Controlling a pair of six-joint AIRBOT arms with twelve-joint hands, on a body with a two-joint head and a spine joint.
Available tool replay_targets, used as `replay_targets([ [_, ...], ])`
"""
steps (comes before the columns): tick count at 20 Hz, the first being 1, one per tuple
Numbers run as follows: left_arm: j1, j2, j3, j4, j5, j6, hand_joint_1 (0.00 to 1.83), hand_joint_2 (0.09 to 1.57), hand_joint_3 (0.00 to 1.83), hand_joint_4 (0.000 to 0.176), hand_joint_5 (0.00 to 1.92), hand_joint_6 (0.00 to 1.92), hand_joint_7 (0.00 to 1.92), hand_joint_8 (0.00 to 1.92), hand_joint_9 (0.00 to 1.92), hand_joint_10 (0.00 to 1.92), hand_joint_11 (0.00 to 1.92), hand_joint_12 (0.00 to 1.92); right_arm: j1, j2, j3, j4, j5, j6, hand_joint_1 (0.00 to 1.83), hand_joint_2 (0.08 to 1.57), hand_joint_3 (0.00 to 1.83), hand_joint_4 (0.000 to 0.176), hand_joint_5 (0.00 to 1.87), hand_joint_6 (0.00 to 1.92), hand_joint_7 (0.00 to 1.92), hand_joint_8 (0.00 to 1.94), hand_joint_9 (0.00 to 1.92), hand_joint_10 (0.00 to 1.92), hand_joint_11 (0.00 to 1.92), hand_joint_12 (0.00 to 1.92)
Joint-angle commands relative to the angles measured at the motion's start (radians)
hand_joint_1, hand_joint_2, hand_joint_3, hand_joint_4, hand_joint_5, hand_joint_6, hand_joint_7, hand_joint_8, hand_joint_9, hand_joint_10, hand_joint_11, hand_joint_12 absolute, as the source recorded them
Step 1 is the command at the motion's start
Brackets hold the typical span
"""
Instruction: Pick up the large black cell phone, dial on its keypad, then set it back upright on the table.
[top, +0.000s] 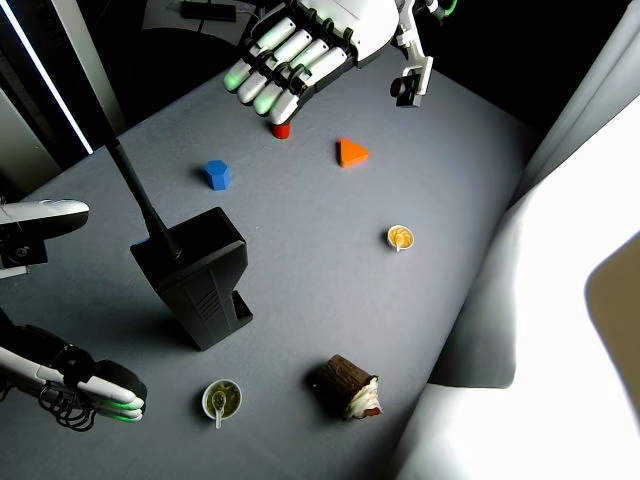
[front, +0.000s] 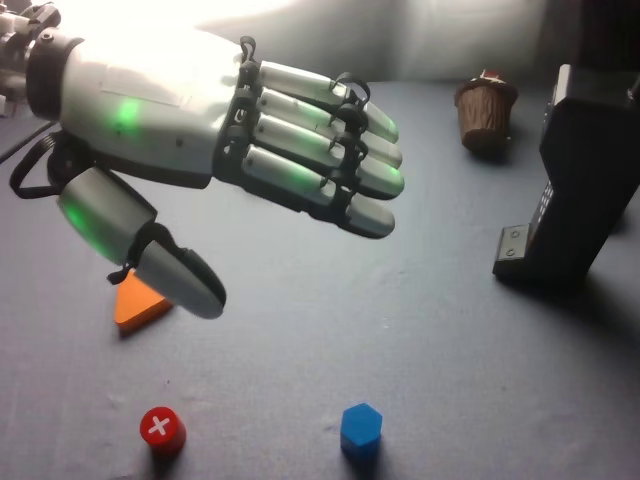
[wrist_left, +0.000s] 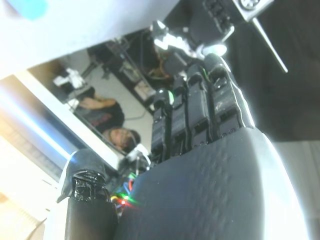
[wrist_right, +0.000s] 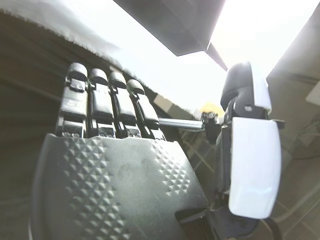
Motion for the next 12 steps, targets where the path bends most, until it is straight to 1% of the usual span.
replay_targets([
  [1,-0.028,0.002,-0.005,-0.118,-0.028,-0.007,0.06,1.19,0.00,0.042,0.20,0.01,0.17,0.00,0.15,0.00,0.00,0.42,0.009,0.005,0.008,-0.016,0.127,0.014,0.72,0.98,0.00,0.000,0.00,0.00,0.00,0.00,0.00,0.00,0.00,0.00],
  [4,-0.027,0.004,-0.004,-0.148,-0.017,-0.039,0.05,1.19,0.00,0.041,0.20,0.00,0.15,0.00,0.14,0.00,0.00,0.41,0.008,0.004,0.021,-0.017,0.127,0.013,0.77,1.00,0.00,0.000,0.00,0.00,0.00,0.00,0.00,0.00,0.00,0.00],
  [6,-0.025,0.005,-0.004,-0.160,-0.007,-0.050,0.04,1.19,0.00,0.044,0.20,0.00,0.15,0.00,0.15,0.00,0.00,0.39,0.010,0.004,0.029,-0.017,0.126,0.010,0.78,1.01,0.01,0.000,0.00,0.00,0.00,0.00,0.00,0.00,0.00,0.00],
  [7,-0.023,0.006,-0.004,-0.168,0.000,-0.057,0.04,1.19,0.00,0.043,0.19,0.00,0.15,0.00,0.14,0.00,0.00,0.38,0.013,0.004,0.032,-0.017,0.126,0.009,0.78,1.01,0.01,0.000,0.00,0.00,0.00,0.00,0.00,0.00,0.00,0.00],
  [10,-0.014,0.010,-0.003,-0.193,0.029,-0.060,0.07,1.19,0.00,0.036,0.21,0.01,0.16,0.00,0.15,0.00,0.00,0.39,0.020,0.004,0.028,-0.018,0.125,0.003,0.72,1.02,0.01,0.000,0.00,0.00,0.00,0.00,0.00,0.00,0.00,0.00],
  [12,-0.010,0.014,-0.003,-0.199,0.047,-0.060,0.04,1.19,0.00,0.038,0.21,0.00,0.16,0.00,0.15,0.00,0.00,0.39,0.028,0.004,0.026,-0.019,0.123,0.003,0.73,1.02,0.01,0.000,0.00,0.00,0.00,0.00,0.00,0.00,0.00,0.00],
])
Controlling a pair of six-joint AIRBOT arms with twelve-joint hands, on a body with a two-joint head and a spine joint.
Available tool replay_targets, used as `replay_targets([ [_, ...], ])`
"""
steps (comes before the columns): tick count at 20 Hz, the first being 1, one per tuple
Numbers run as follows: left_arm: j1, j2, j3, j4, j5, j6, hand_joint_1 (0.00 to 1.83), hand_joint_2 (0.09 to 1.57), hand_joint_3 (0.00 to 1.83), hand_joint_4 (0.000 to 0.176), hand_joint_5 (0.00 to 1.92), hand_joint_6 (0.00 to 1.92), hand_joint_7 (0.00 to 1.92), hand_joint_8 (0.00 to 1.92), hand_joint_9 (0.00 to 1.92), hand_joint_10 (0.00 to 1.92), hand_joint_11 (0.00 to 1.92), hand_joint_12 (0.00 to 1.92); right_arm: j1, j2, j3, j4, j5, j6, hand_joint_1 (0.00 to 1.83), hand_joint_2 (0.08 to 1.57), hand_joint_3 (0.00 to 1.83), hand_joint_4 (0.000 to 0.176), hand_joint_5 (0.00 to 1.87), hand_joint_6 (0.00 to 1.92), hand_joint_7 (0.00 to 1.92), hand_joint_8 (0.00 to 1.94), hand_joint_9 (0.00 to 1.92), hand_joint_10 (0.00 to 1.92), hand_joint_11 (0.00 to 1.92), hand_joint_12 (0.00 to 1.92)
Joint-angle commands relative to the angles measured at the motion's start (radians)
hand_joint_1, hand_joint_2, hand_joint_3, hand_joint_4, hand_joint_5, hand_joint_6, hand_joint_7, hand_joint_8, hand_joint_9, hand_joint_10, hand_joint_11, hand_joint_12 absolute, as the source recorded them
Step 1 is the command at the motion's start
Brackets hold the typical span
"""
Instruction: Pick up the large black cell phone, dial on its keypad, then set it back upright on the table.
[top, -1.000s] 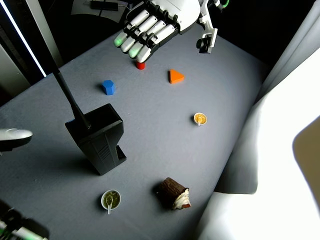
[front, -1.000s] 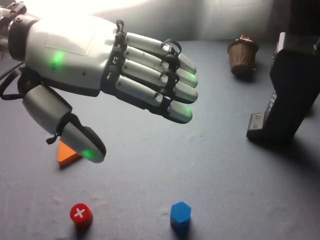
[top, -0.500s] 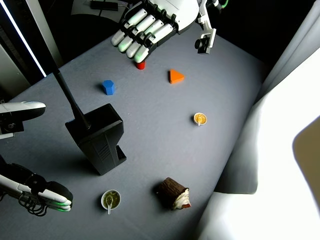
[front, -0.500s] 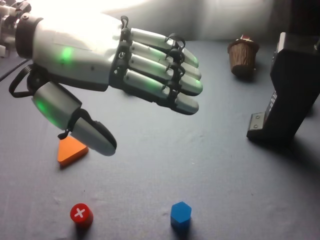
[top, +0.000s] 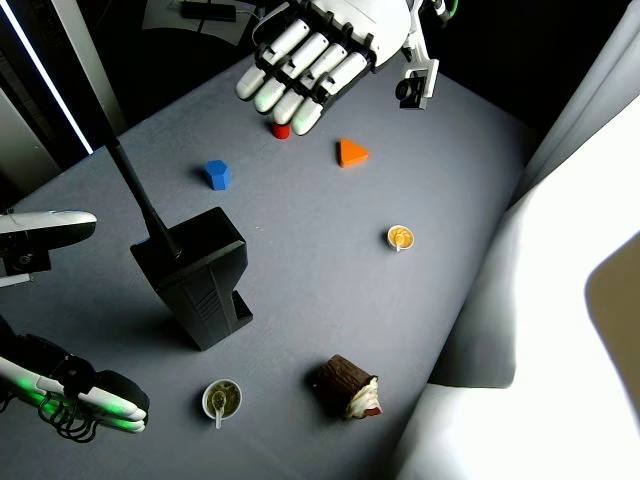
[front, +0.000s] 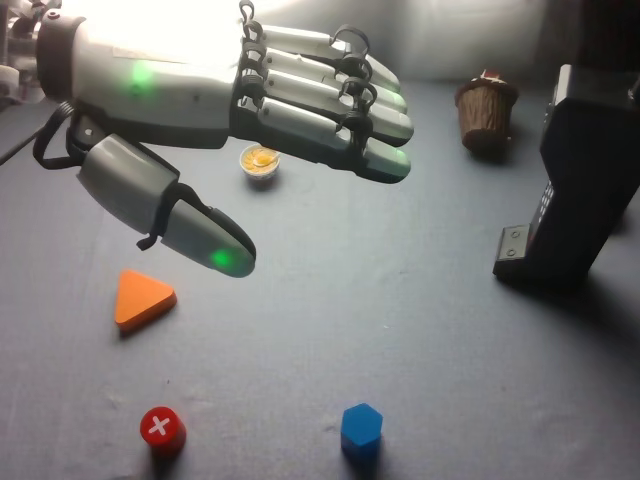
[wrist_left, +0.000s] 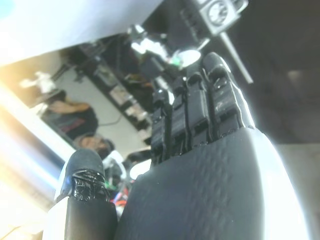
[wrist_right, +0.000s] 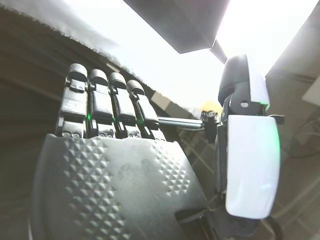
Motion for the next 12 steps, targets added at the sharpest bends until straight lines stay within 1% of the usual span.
replay_targets([
  [1,-0.019,0.012,-0.003,-0.109,-0.037,-0.004,0.04,1.19,0.00,0.042,0.20,0.00,0.16,0.00,0.15,0.00,0.00,0.39,0.018,0.011,0.001,-0.013,0.121,0.008,0.74,1.03,0.01,0.000,0.00,0.00,0.00,0.00,0.00,0.00,0.00,0.00],
  [3,-0.019,0.016,-0.003,-0.109,-0.037,-0.004,0.06,1.19,0.00,0.042,0.20,0.00,0.16,0.00,0.15,0.00,0.00,0.40,0.047,0.010,0.002,-0.013,0.117,0.007,0.75,1.03,0.01,0.000,0.00,0.00,0.00,0.00,0.00,0.00,0.00,0.00],
  [4,-0.019,0.018,-0.003,-0.109,-0.037,-0.004,0.06,1.20,0.00,0.039,0.21,0.00,0.16,0.00,0.17,0.00,0.00,0.44,0.056,0.009,0.001,-0.013,0.111,0.007,0.74,1.03,0.00,0.000,0.00,0.00,0.00,0.00,0.00,0.00,0.00,0.00],
  [6,-0.019,0.020,-0.003,-0.109,-0.036,-0.005,0.05,1.19,0.00,0.043,0.22,0.00,0.18,0.01,0.18,0.01,0.00,0.47,0.074,0.003,0.005,-0.013,0.108,0.007,0.70,1.03,0.00,0.000,0.00,0.00,0.00,0.00,0.00,0.00,0.00,0.00],
  [8,-0.019,0.022,-0.003,-0.109,-0.035,-0.010,0.06,1.19,0.00,0.040,0.22,0.00,0.18,0.00,0.17,0.00,0.00,0.45,0.087,-0.003,0.010,-0.013,0.095,0.008,0.72,1.04,0.01,0.000,0.00,0.00,0.00,0.00,0.00,0.00,0.00,0.00],
  [12,-0.025,0.024,-0.003,-0.110,-0.037,-0.012,0.05,1.19,0.00,0.042,0.21,0.00,0.18,0.00,0.18,0.00,0.00,0.47,0.108,-0.015,0.022,-0.021,0.075,0.012,0.76,1.03,0.00,0.000,0.00,0.00,0.00,0.00,0.00,0.00,0.00,0.00],
])
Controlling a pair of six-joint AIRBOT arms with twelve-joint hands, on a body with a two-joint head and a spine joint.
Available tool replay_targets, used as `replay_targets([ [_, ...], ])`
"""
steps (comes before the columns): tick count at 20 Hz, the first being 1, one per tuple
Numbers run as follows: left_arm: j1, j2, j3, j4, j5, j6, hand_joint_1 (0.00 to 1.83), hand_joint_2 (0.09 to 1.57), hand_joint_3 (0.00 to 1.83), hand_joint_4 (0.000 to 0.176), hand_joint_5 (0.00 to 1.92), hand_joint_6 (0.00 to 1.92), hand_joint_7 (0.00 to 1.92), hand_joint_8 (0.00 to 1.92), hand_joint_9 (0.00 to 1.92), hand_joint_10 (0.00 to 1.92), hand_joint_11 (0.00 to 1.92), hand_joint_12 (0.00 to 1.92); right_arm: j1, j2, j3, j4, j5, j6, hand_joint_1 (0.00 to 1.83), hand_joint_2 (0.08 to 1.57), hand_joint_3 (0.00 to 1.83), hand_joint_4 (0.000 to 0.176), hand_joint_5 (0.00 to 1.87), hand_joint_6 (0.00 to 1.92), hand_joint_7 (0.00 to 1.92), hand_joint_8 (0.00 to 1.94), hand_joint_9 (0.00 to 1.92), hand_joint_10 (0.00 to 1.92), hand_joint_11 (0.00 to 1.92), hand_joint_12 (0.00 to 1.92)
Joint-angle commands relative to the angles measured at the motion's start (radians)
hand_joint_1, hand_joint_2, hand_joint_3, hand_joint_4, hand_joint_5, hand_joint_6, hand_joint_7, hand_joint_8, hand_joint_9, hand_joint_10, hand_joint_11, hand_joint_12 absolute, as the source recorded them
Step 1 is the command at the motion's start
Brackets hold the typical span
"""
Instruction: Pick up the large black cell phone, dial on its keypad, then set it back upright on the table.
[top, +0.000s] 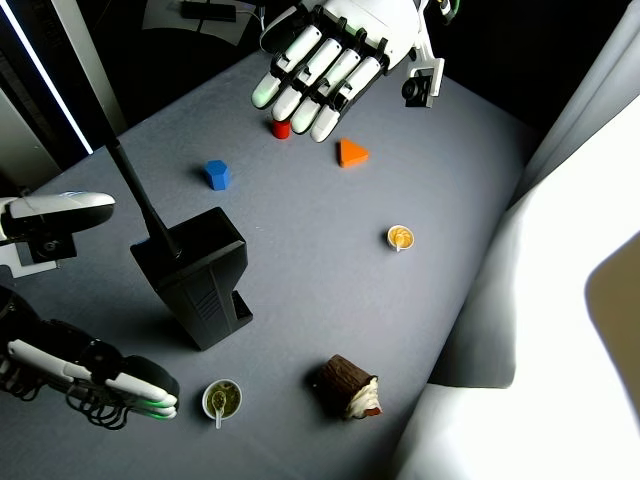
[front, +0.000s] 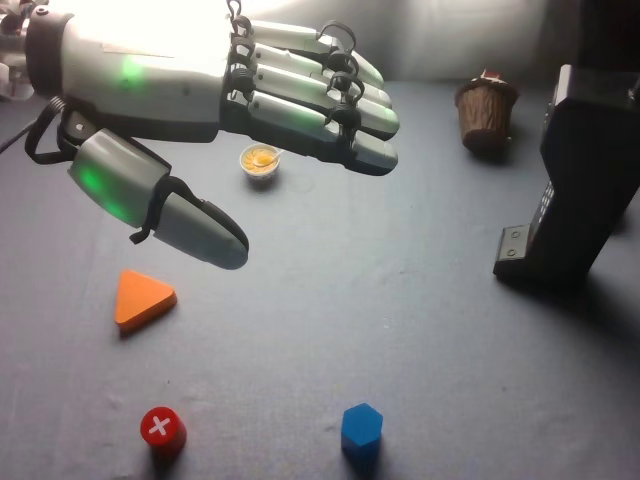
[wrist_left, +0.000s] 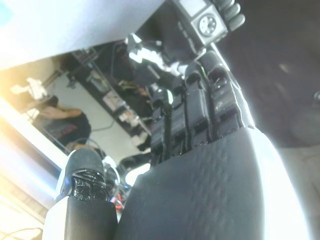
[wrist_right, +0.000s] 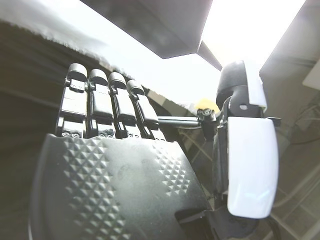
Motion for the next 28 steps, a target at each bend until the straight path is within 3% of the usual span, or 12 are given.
replay_targets([
  [1,-0.026,0.012,-0.002,-0.106,-0.048,-0.003,0.05,1.19,0.00,0.042,0.21,0.00,0.18,0.00,0.18,0.00,0.00,0.47,0.012,0.001,0.010,-0.033,0.117,0.011,0.76,1.03,0.00,0.000,0.00,0.00,0.00,0.00,0.00,0.00,0.00,0.00],
  [10,-0.026,0.012,-0.002,-0.102,-0.052,-0.004,0.06,1.19,0.00,0.039,0.20,0.00,0.18,0.01,0.16,0.00,0.00,0.40,0.051,-0.064,0.081,-0.051,0.074,0.013,1.02,0.99,0.00,0.000,0.00,0.00,0.00,0.00,0.00,0.00,0.00,0.00],
  [27,-0.032,0.011,0.005,-0.093,-0.060,-0.005,0.04,1.19,0.00,0.036,0.23,0.00,0.20,0.00,0.17,0.00,0.00,0.51,0.084,-0.116,0.145,-0.050,0.050,0.021,0.92,1.07,0.02,0.000,0.00,0.00,0.00,0.00,0.00,0.00,0.02,0.01],
  [28,-0.032,0.011,0.005,-0.093,-0.060,-0.005,0.04,1.20,0.00,0.036,0.23,0.00,0.19,0.00,0.17,0.00,0.00,0.51,0.084,-0.119,0.145,-0.050,0.048,0.022,0.90,1.11,0.00,0.000,0.02,0.02,0.03,0.01,0.06,0.01,0.00,0.27],
])
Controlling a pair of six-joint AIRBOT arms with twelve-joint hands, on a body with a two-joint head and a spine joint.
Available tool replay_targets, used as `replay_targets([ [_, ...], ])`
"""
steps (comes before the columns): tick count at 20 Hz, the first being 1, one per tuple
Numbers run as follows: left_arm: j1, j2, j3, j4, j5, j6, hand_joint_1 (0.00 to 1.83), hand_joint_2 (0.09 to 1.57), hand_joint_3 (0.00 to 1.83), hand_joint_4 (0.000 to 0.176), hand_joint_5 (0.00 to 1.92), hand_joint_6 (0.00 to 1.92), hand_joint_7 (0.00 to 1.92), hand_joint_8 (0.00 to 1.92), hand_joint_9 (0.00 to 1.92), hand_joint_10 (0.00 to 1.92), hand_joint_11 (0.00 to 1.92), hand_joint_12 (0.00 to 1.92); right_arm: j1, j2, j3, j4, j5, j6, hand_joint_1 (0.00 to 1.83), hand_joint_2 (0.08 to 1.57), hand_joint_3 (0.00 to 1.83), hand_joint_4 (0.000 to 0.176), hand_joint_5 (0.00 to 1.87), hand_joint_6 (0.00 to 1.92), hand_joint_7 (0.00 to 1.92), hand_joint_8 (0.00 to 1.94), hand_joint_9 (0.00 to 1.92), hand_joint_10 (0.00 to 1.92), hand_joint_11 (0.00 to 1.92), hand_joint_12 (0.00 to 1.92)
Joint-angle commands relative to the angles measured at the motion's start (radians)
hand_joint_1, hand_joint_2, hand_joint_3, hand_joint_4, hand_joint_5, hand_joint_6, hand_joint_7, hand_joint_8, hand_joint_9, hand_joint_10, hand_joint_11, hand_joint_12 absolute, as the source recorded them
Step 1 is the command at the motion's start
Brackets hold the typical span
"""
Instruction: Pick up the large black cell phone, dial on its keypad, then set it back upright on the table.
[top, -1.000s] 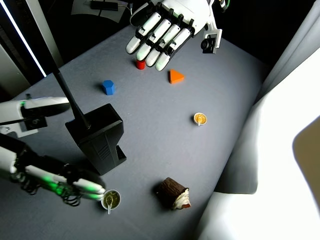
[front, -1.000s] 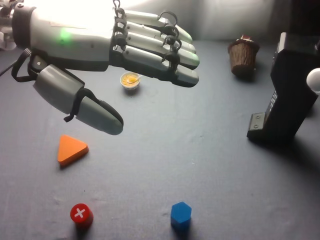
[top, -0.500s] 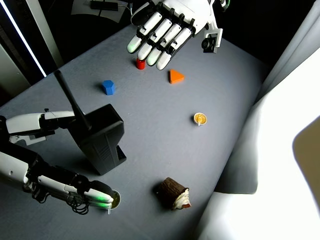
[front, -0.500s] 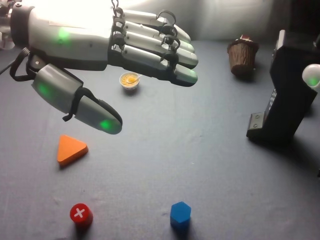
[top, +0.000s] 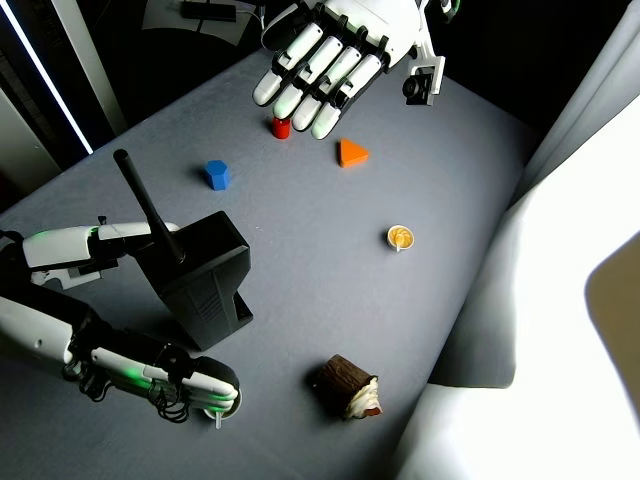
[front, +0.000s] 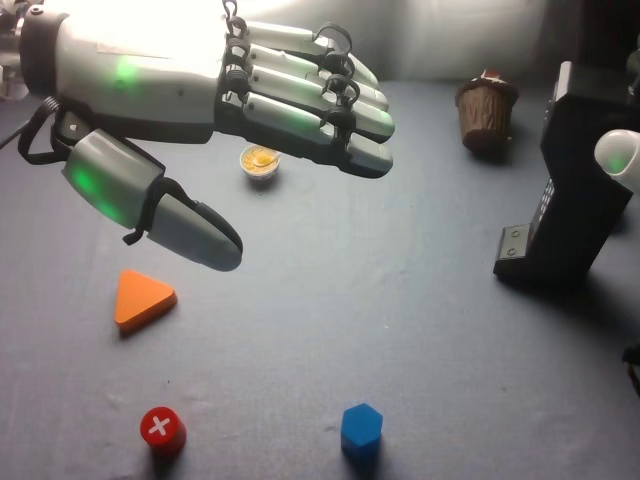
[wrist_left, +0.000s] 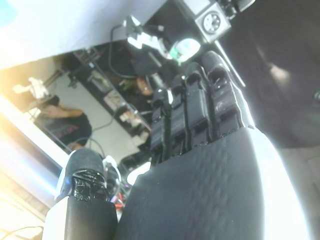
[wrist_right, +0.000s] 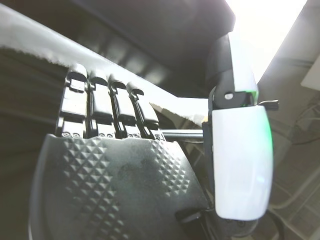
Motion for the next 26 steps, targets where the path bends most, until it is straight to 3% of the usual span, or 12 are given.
replay_targets([
  [1,-0.030,0.006,0.004,-0.103,-0.051,-0.002,0.03,1.20,0.00,0.039,0.21,0.00,0.17,0.00,0.16,0.00,0.00,0.47,0.009,0.005,0.007,-0.017,0.119,0.017,0.94,1.14,0.00,0.000,0.04,0.02,0.05,0.01,0.08,0.01,0.00,0.40],
  [2,-0.030,0.006,0.005,-0.101,-0.051,-0.002,0.03,1.20,0.00,0.037,0.22,0.00,0.18,0.00,0.16,0.00,0.00,0.47,0.010,0.003,0.007,-0.017,0.117,0.018,0.99,1.15,0.00,0.000,0.08,0.02,0.08,0.01,0.12,0.01,0.00,0.51],
  [3,-0.030,0.006,0.007,-0.101,-0.051,-0.003,0.02,1.20,0.00,0.039,0.21,0.00,0.17,0.00,0.15,0.00,0.00,0.46,0.013,0.000,0.007,-0.018,0.114,0.018,1.09,1.14,0.00,0.000,0.28,0.01,0.34,0.03,0.44,0.06,0.15,0.86],
  [4,-0.031,0.006,0.008,-0.101,-0.051,-0.003,0.02,1.20,0.00,0.039,0.21,0.00,0.17,0.00,0.15,0.00,0.00,0.46,0.015,-0.002,0.007,-0.018,0.111,0.018,1.61,1.08,0.00,0.000,0.71,0.06,0.83,0.09,0.82,0.75,0.65,1.45],
  [5,-0.031,0.005,0.009,-0.101,-0.051,-0.003,0.03,1.20,0.00,0.038,0.21,0.00,0.17,0.00,0.16,0.00,0.00,0.46,0.018,-0.004,0.007,-0.018,0.108,0.018,1.52,1.09,0.00,0.000,0.85,0.70,1.01,0.62,0.91,1.01,0.83,1.53],
  [7,-0.033,0.005,0.012,-0.101,-0.052,-0.003,0.04,1.20,0.00,0.037,0.21,0.00,0.17,0.00,0.15,0.00,0.00,0.45,0.026,-0.009,0.007,-0.020,0.103,0.018,1.41,1.08,0.00,0.000,1.04,0.79,1.07,0.85,0.89,1.19,0.86,1.37],
  [8,-0.033,0.005,0.013,-0.101,-0.053,-0.004,0.04,1.20,0.00,0.037,0.22,0.00,0.18,0.00,0.16,0.00,0.00,0.46,0.029,-0.011,0.008,-0.023,0.101,0.018,1.39,1.08,0.00,0.000,1.07,0.75,1.09,0.85,0.87,1.24,0.85,1.37],
  [9,-0.034,0.005,0.015,-0.101,-0.054,-0.006,0.05,1.20,0.00,0.035,0.23,0.00,0.19,0.00,0.17,0.00,0.00,0.49,0.030,-0.012,0.008,-0.026,0.099,0.018,1.48,1.07,0.00,0.000,1.01,0.81,1.13,0.70,0.95,1.06,0.86,1.51],
  [10,-0.035,0.005,0.016,-0.101,-0.055,-0.009,0.04,1.20,0.00,0.037,0.22,0.00,0.18,0.00,0.17,0.00,0.00,0.49,0.030,-0.012,0.008,-0.026,0.099,0.018,1.41,1.08,0.00,0.000,1.01,0.83,1.10,0.81,0.91,1.21,0.83,1.41],
  [14,-0.043,0.003,0.017,-0.093,-0.081,-0.027,0.06,1.19,0.00,0.038,0.22,0.00,0.18,0.00,0.17,0.00,0.00,0.52,0.031,-0.012,0.012,-0.031,0.099,0.017,1.38,1.11,0.00,0.000,0.95,0.88,1.03,0.93,0.87,1.34,0.87,1.35],
  [23,-0.051,-0.003,0.019,-0.061,-0.126,-0.029,0.05,1.19,0.00,0.039,0.22,0.00,0.17,0.00,0.19,0.00,0.00,0.53,0.036,0.074,0.036,-0.094,0.108,0.037,1.38,1.11,0.00,0.000,0.97,0.80,0.98,1.00,0.94,1.27,1.03,1.23],
  [26,-0.061,-0.009,0.021,-0.049,-0.091,-0.085,0.08,1.20,0.00,0.042,0.20,0.00,0.15,0.00,0.17,0.00,0.00,0.47,0.036,0.116,0.040,-0.112,0.119,0.037,1.38,1.12,0.00,0.000,0.94,0.82,0.97,1.04,0.93,1.29,1.02,1.24],
])
